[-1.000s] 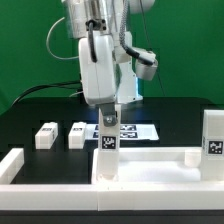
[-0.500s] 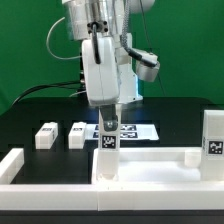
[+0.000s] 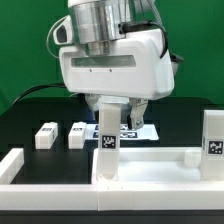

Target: Assemble desk

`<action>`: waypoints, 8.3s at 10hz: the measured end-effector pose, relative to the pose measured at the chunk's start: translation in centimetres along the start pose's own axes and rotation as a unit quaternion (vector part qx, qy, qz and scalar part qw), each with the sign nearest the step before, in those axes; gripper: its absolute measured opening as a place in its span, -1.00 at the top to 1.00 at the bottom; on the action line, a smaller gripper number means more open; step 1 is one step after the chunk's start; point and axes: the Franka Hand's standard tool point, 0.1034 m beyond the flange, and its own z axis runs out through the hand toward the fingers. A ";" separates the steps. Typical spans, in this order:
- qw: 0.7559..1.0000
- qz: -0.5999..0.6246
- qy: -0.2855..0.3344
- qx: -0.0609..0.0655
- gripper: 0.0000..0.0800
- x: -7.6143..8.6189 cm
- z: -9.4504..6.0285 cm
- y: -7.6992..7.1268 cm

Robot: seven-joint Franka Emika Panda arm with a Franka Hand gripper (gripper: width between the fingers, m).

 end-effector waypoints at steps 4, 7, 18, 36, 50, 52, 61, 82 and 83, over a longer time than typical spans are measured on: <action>0.960 -0.280 0.009 -0.008 -0.62 1.1 -0.5 0.7; 0.972 -0.236 0.008 -0.008 -0.56 1.0 -0.3 0.8; 0.906 0.422 0.009 0.044 0.27 0.8 0.0 1.1; 0.996 -0.087 0.024 0.003 0.25 0.9 -0.3 0.9; 0.988 0.147 -0.022 0.032 -0.55 0.0 0.3 0.4; 0.996 0.077 -0.020 0.033 -0.60 -0.1 0.3 0.5; 0.982 -0.184 0.034 0.013 0.04 1.7 0.5 1.4; 0.985 -0.172 0.022 0.011 -0.62 0.2 1.4 0.3; 0.991 -0.129 0.021 0.016 -0.41 0.5 1.3 0.6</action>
Offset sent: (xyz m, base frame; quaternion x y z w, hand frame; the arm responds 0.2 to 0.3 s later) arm 0.0036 -0.0177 0.0159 0.0353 0.0116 -0.4249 0.9045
